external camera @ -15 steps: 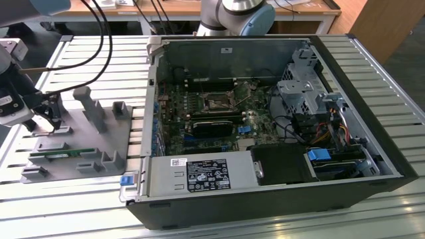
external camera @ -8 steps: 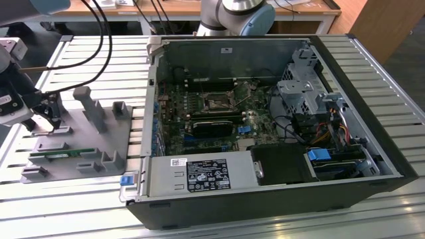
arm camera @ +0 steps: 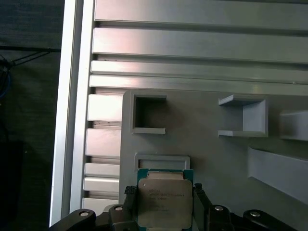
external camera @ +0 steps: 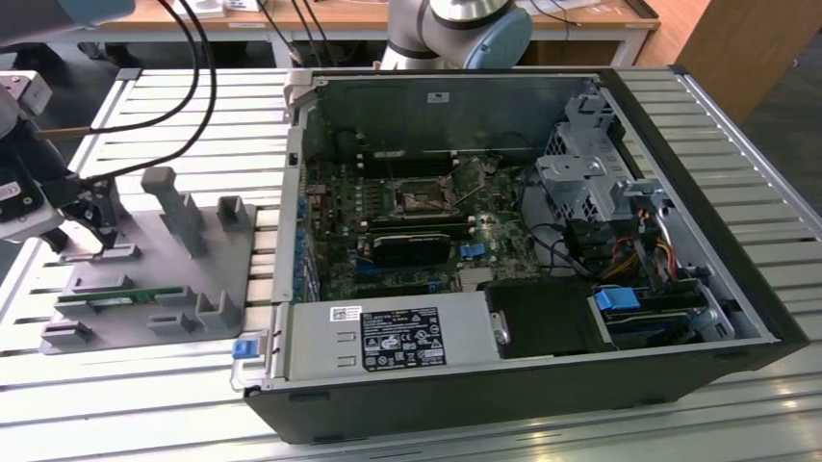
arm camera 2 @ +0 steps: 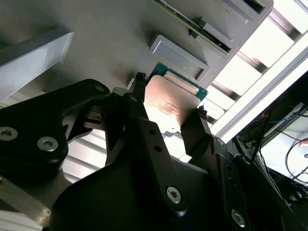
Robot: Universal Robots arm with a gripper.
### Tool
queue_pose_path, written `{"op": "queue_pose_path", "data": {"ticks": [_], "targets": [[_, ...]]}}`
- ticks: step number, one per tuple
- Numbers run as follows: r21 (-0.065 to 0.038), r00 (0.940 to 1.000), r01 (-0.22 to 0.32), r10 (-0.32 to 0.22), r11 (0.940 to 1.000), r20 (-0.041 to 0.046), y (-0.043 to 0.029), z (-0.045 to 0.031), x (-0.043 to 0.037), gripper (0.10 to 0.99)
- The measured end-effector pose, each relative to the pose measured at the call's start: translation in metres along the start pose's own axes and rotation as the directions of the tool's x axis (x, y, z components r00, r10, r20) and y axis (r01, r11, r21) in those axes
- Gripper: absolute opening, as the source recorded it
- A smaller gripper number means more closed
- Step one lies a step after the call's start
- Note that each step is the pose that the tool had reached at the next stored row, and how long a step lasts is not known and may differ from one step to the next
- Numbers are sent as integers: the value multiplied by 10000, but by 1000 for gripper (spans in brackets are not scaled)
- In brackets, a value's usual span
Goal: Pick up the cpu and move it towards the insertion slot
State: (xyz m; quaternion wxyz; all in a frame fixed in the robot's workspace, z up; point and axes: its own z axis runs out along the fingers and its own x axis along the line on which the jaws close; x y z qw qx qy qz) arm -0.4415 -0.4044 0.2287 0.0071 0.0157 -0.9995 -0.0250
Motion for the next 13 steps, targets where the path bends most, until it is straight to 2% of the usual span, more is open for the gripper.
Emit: {"op": "queue_pose_path", "data": {"ticks": [13], "targets": [[0,10000,0,0,10000,0,1,-30,0,545]]}}
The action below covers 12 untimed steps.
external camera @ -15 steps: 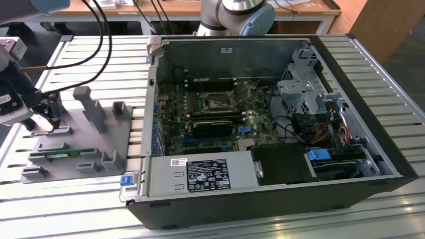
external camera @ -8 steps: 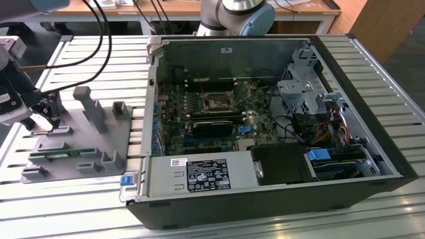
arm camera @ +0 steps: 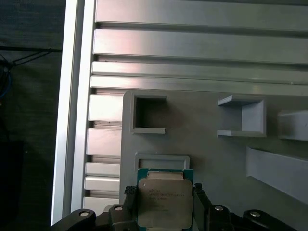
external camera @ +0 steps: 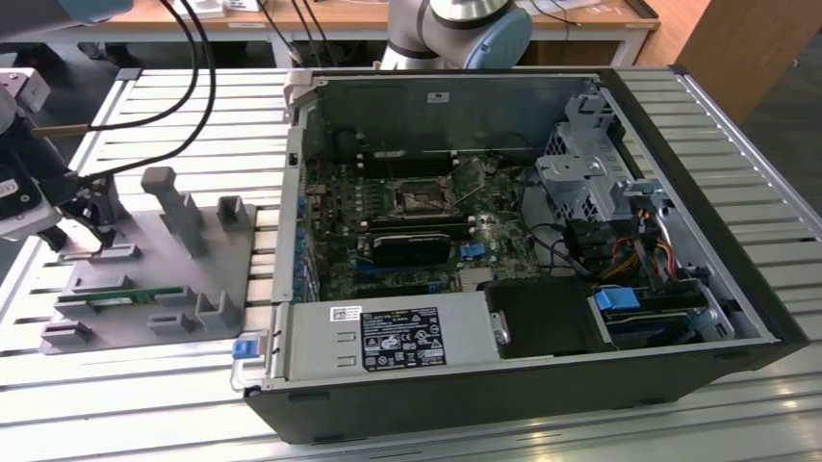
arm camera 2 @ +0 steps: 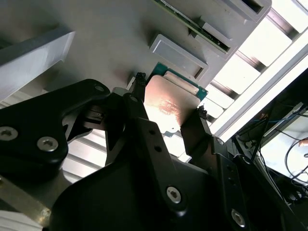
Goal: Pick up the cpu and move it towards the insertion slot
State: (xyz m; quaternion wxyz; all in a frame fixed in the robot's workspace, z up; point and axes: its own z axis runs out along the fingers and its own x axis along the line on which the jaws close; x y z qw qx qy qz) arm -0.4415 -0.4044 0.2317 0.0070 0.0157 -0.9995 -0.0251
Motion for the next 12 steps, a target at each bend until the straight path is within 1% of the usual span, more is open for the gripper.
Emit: {"op": "queue_pose_path", "data": {"ticks": [12], "targets": [[0,10000,0,0,10000,0,1,-25,0,545]]}}
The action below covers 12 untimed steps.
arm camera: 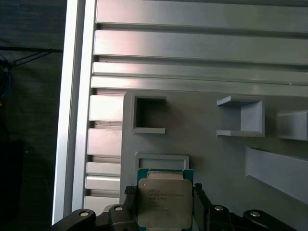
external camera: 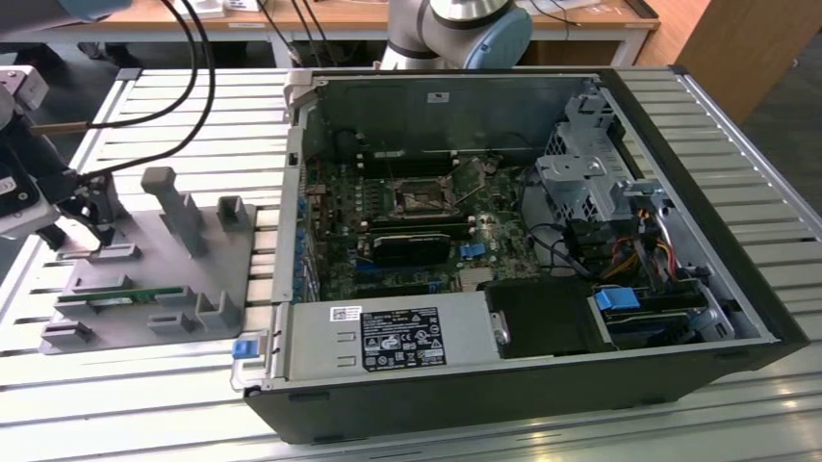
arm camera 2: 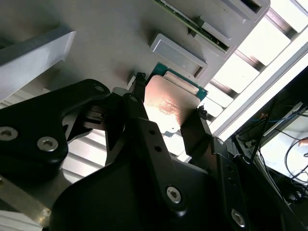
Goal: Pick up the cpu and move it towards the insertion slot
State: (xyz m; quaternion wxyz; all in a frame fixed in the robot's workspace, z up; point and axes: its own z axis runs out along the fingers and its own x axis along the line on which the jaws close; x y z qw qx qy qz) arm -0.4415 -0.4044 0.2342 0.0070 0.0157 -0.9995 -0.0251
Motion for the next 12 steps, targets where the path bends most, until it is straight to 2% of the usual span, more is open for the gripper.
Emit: {"op": "queue_pose_path", "data": {"ticks": [12], "targets": [[0,10000,0,0,10000,0,2,-31,0,545]]}}
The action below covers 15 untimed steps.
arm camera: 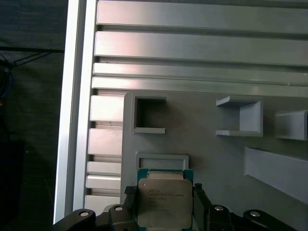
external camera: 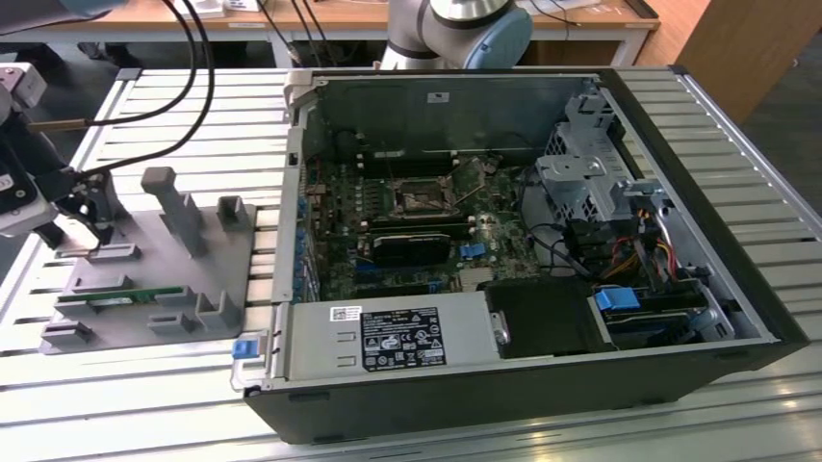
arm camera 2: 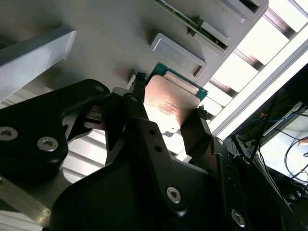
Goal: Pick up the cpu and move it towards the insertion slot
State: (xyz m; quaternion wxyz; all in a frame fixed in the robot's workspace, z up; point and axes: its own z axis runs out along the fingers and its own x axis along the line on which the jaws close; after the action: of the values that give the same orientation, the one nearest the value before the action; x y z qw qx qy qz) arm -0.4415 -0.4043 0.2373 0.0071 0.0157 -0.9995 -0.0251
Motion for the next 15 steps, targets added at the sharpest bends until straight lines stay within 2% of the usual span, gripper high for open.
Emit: {"op": "queue_pose_path", "data": {"ticks": [15], "targets": [[0,10000,0,0,10000,0,2,-38,0,545]]}}
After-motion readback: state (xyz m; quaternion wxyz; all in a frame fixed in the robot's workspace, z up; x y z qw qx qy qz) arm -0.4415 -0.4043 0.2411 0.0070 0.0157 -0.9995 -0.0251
